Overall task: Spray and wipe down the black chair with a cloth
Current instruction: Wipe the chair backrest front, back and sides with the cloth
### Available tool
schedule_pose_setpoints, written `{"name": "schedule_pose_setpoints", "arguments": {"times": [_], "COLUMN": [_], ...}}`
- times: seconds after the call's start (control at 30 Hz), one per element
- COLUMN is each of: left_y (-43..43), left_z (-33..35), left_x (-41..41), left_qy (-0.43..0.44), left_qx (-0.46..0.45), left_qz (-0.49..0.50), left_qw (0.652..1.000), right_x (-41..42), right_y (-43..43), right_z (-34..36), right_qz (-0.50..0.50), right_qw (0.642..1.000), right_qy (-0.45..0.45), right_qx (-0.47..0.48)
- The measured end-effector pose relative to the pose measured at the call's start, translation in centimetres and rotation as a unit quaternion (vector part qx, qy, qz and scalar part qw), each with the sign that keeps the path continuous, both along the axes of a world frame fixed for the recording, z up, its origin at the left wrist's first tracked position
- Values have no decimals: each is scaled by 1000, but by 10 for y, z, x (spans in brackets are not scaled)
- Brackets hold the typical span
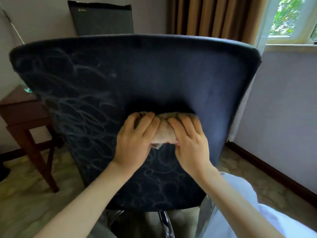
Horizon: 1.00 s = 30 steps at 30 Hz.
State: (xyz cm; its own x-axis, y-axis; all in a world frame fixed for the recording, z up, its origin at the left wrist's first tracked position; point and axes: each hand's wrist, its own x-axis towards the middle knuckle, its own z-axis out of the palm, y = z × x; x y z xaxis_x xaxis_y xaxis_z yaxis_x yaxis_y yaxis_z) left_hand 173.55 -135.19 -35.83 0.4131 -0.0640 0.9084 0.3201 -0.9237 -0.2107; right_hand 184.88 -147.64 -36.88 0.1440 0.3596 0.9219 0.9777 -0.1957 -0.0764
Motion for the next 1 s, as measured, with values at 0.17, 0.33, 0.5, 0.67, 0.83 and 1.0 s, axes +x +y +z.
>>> {"name": "schedule_pose_setpoints", "arguments": {"times": [0.17,0.33,0.5,0.67,0.83,1.0], "left_y": [2,0,-8,-34,-29,-15], "left_z": [-76,-137,-144,-34,66,27], "left_x": [2,3,-5,-15,-11,2], "left_qy": [20,53,109,4,-81,-58], "left_qx": [-25,-36,-95,-86,-59,-56], "left_qz": [-13,-15,-20,-41,-8,2], "left_qw": [999,998,989,995,995,997], "right_x": [-4,-12,-18,-22,-20,-10], "right_y": [4,4,-6,-22,-14,0], "right_z": [-79,-141,-145,-41,73,31], "right_qz": [-13,-10,1,4,-29,-35], "right_qw": [996,989,982,995,999,998], "right_qy": [78,138,163,100,11,23], "right_qx": [-45,-61,-94,-2,32,41]}}
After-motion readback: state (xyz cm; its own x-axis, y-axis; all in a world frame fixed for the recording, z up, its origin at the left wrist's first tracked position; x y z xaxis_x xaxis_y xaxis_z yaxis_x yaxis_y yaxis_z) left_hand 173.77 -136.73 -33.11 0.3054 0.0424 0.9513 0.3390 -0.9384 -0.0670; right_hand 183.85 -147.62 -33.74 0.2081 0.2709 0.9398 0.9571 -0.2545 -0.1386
